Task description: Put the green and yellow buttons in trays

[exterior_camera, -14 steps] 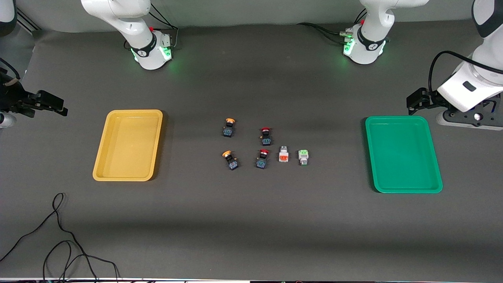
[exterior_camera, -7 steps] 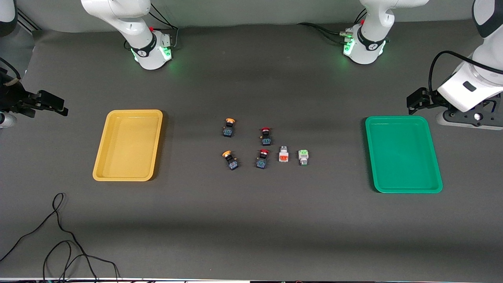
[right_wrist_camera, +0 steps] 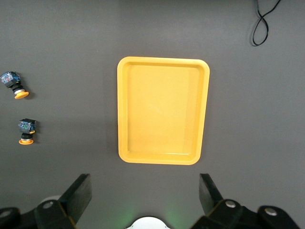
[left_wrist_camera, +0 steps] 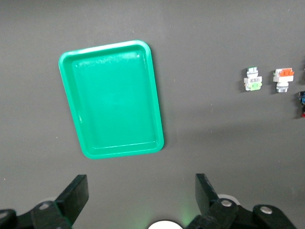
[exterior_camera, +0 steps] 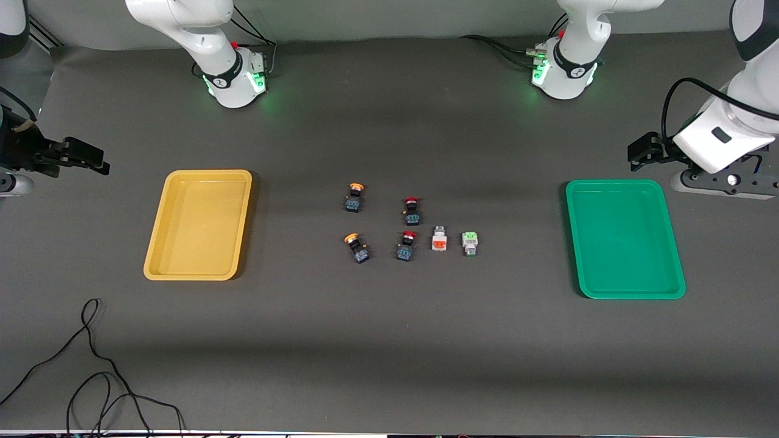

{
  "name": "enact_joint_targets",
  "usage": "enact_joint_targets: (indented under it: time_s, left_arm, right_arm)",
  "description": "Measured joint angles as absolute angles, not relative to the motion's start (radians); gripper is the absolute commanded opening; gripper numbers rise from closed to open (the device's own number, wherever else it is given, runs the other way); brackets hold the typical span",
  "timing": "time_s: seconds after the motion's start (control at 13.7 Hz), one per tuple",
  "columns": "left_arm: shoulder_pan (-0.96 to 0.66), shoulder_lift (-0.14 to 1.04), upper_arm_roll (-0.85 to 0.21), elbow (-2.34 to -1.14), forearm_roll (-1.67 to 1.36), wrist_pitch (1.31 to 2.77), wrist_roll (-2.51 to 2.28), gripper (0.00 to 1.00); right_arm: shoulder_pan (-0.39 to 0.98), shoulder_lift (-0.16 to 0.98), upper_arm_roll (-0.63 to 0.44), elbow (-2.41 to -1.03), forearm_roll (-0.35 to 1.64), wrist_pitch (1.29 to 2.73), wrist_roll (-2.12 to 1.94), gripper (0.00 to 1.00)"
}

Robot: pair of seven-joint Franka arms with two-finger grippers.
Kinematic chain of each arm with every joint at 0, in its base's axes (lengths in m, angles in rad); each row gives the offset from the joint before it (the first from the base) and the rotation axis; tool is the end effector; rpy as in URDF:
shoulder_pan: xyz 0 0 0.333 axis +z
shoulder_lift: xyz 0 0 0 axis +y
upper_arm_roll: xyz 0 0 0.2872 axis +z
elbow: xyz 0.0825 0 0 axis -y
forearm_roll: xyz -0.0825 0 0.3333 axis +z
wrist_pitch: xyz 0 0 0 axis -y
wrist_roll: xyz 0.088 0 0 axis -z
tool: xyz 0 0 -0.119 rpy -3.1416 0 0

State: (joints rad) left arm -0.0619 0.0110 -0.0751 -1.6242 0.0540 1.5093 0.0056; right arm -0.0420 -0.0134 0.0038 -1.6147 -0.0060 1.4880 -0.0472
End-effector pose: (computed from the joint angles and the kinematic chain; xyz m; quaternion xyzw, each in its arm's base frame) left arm 0.4922 -0.0609 0.5512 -0.9951 0.0711 0.0610 0.0307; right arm 0.4879 -0.0194 0.5654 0.9984 0.0044 -0.0567 0.0006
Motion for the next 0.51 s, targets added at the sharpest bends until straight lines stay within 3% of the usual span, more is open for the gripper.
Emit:
enact_joint_targets:
  time_s: [0.29, 0.51]
  left_arm:
    - [-0.062, 0.033, -0.075, -1.624, 0.026, 1.493, 0.004, 1.0]
    - [-0.063, 0.047, -0.076, -1.624, -0.019, 1.495, -0.007, 0.99]
  right_arm:
    - [0.021, -0.025, 0.009, -1.656, 0.009, 1.496, 0.017, 1.0]
    - [0.144, -0.064, 0.012, -1.753, 0.038, 1.574, 0.176, 1.0]
